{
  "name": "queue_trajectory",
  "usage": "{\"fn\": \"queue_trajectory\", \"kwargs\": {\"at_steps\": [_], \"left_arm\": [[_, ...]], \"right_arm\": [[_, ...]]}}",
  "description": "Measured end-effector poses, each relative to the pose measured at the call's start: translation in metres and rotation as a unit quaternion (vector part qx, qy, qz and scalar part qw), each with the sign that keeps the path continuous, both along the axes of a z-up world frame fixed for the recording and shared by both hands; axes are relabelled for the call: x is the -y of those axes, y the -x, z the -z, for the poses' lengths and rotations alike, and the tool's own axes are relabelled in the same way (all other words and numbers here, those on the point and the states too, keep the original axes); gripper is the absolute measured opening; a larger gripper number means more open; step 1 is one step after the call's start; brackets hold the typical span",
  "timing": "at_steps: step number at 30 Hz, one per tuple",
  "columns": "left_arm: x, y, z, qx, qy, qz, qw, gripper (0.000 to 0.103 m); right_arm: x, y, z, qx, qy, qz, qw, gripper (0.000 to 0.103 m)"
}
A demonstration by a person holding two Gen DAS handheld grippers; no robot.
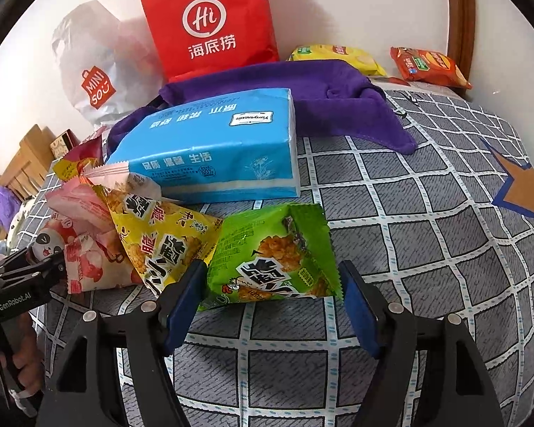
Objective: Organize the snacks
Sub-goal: 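Grasp the green triangular snack pack with the right tool while the left tool grasps the pink panda pack, then lift both held packs and carry them over the purple towel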
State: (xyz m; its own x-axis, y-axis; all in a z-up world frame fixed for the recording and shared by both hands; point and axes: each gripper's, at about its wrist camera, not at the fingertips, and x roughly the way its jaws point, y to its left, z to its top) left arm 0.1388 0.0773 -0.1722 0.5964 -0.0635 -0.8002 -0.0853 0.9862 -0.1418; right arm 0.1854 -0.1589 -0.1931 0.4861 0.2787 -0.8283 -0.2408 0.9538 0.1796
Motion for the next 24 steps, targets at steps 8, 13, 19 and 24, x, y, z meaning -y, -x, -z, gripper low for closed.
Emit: {"fn": "queue_trajectory", "kwargs": {"at_steps": [8, 13, 19, 24], "left_arm": [[-0.002, 0.006, -0.005, -0.001, 0.030, 0.000, 0.9995, 0.049], [-0.006, 0.019, -0.018, 0.008, 0.035, 0.015, 0.9993, 0.040], [-0.009, 0.032, -0.039, 0.029, 0.032, 0.027, 0.9987, 0.040], [-0.014, 0.042, -0.054, 0.045, 0.044, 0.029, 0.9976, 0.040]], "right_arm": [[-0.004, 0.001, -0.002, 0.005, 0.020, -0.005, 1.000, 0.073], [-0.003, 0.010, -0.011, 0.017, 0.033, -0.003, 0.999, 0.072], [-0.005, 0.023, -0.038, 0.038, 0.034, -0.003, 0.999, 0.072], [-0.009, 0.038, -0.067, 0.069, 0.038, -0.006, 0.997, 0.067]]}}
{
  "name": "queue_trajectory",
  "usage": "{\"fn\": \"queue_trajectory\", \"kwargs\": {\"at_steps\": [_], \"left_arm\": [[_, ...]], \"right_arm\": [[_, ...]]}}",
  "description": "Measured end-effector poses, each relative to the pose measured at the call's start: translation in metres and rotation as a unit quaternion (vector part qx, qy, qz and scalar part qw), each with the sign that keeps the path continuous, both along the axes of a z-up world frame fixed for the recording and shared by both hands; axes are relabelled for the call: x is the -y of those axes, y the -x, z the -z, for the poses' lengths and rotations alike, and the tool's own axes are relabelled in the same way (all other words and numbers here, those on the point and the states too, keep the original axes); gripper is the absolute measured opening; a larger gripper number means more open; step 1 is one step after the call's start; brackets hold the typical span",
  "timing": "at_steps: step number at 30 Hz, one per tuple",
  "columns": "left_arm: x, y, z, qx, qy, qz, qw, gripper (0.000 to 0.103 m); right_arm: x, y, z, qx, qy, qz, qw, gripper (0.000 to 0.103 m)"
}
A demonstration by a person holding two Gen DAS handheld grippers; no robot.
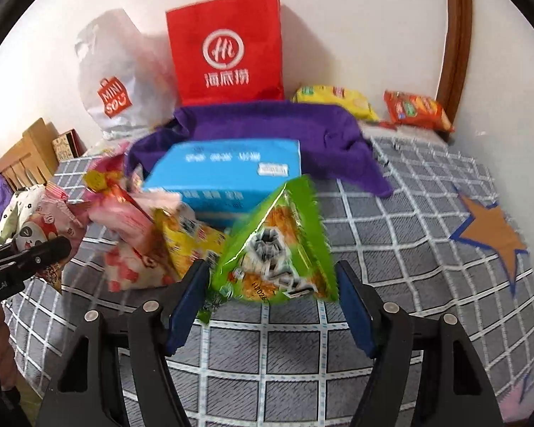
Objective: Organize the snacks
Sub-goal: 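Lift both held packs and carry them over the purple towel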
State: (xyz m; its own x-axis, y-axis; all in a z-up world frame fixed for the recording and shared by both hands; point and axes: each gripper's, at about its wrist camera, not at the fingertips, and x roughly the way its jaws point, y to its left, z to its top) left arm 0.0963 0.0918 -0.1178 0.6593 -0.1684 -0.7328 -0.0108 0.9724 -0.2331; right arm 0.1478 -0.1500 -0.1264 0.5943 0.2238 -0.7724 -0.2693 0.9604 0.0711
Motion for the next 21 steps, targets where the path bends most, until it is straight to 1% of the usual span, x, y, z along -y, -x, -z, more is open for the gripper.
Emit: {"fn": "queue_trajectory", "kwargs": {"at_steps": [2, 4, 6, 8, 11, 13, 17, 21], "left_arm": [[0.000, 0.003, -0.006, 0.005, 0.000, 0.003, 1.0000, 0.040], [0.002, 0.005, -0.012, 0.011, 0.000, 0.007, 0.9999, 0.040], [0.003, 0.005, -0.017, 0.015, 0.000, 0.009, 0.9998, 0.040], [0.003, 0.004, -0.020, 0.018, 0.003, 0.010, 0.9998, 0.040], [0.003, 0.003, -0.024, 0.020, 0.008, 0.012, 0.9997, 0.040], [0.004, 0.001, -0.025, 0.019, 0.012, 0.014, 0.9997, 0.040], [0.007, -0.005, -0.025, 0.017, 0.012, 0.018, 0.9996, 0.040], [0.010, -0.011, -0.027, 0.017, 0.013, 0.025, 0.9995, 0.040]], "right_arm": [[-0.002, 0.005, -0.008, 0.005, -0.004, -0.004, 1.000, 0.064], [-0.004, 0.007, -0.012, 0.008, -0.008, -0.008, 1.000, 0.064], [-0.008, 0.007, -0.011, 0.003, 0.001, -0.016, 1.000, 0.061], [-0.010, 0.006, -0.008, -0.003, 0.008, -0.015, 1.000, 0.061], [-0.006, 0.004, 0.000, -0.023, -0.008, -0.013, 1.000, 0.062], [-0.002, -0.001, 0.007, -0.039, -0.018, -0.010, 0.999, 0.064], [-0.001, -0.011, 0.024, -0.053, -0.002, 0.004, 0.999, 0.065], [-0.005, -0.021, 0.040, -0.072, 0.003, -0.005, 0.997, 0.067]]}}
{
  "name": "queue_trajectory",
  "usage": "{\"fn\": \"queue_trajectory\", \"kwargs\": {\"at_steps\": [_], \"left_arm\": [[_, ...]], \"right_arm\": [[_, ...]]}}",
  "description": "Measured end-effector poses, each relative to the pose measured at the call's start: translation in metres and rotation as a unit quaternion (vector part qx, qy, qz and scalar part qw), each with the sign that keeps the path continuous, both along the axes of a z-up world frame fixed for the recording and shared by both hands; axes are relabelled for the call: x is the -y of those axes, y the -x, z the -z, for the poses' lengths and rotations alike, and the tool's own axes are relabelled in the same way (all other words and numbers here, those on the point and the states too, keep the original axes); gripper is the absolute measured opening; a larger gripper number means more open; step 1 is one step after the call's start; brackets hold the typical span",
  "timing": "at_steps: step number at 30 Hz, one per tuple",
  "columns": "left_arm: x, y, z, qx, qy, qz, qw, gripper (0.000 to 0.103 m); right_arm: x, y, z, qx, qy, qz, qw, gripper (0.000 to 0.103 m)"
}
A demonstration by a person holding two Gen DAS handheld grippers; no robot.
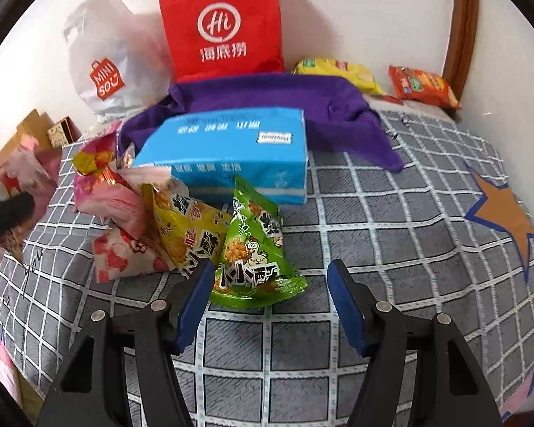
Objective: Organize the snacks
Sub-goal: 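Lift both held packs and carry them over the purple towel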
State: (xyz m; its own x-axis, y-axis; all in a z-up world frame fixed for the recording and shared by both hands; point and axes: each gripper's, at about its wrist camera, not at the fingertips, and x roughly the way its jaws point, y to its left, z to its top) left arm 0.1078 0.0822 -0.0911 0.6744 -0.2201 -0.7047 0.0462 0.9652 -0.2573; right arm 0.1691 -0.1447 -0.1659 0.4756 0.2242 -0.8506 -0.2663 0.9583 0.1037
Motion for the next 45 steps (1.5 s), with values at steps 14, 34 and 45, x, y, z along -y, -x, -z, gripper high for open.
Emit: {"fn": "queue_trajectory", "kwargs": {"at_steps": [14, 34, 45], "left_arm": [[-0.007, -0.021, 0.002, -0.009, 0.011, 0.001, 0.9999, 0.040], [0.018, -0.040, -0.028, 0.014, 0.009, 0.033, 0.9993, 0.040], [0.011, -0.072, -0.058, 0.031, 0.010, 0.030, 0.9990, 0.040]], "right_arm": [[0.000, -0.023, 0.024, -0.021, -0.016, 0.005, 1.000, 0.053], [0.010, -0.004, -0.055, 0.056, -0.051, -0.017, 0.997, 0.047], [0.003, -0.041, -0.097, 0.100, -0.068, -0.016, 0.993, 0.047]]}}
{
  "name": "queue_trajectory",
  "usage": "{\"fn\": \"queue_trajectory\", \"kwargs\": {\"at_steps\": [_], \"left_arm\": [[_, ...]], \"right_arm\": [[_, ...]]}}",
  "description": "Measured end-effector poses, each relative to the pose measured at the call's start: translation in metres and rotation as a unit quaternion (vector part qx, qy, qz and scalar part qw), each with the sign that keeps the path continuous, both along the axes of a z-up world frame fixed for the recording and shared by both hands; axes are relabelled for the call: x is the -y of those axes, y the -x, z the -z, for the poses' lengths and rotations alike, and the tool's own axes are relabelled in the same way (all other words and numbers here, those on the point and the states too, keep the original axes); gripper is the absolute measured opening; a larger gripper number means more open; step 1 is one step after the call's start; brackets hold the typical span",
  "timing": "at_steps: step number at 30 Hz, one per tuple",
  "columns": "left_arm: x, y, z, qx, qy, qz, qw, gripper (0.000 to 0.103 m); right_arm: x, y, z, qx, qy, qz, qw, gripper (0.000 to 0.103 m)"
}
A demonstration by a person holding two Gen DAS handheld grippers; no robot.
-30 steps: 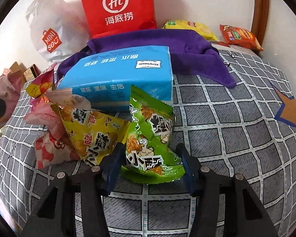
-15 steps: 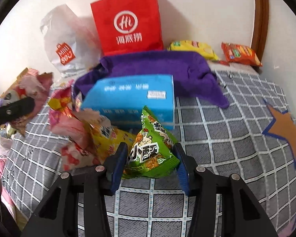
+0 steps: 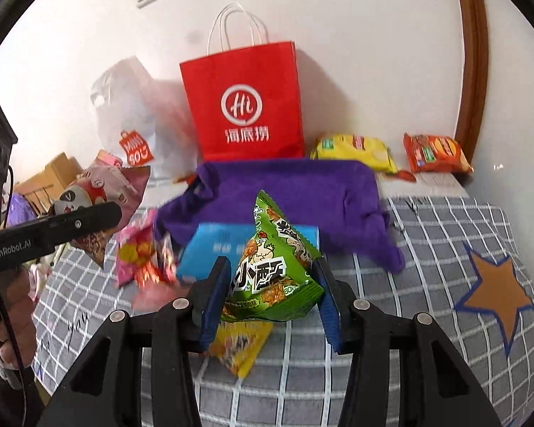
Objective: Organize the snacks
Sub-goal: 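Lift both held packs and carry them over the purple towel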
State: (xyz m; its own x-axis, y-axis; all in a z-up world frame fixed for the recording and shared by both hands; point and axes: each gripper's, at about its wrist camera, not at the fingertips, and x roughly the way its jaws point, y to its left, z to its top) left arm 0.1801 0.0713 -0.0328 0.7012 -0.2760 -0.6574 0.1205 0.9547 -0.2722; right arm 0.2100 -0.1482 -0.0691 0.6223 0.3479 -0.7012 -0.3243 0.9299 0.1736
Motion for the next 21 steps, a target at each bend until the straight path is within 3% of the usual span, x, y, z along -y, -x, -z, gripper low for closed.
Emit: {"fn": "queue_trajectory", "kwargs": {"at_steps": [21], "left_arm": [[-0.018, -0.094, -0.023, 0.013, -0.017, -0.010, 0.9997, 0.040]], "right_arm": [[-0.039, -0.127, -0.019, 0.034, -0.003, -0.003, 0.999, 0.047]]}}
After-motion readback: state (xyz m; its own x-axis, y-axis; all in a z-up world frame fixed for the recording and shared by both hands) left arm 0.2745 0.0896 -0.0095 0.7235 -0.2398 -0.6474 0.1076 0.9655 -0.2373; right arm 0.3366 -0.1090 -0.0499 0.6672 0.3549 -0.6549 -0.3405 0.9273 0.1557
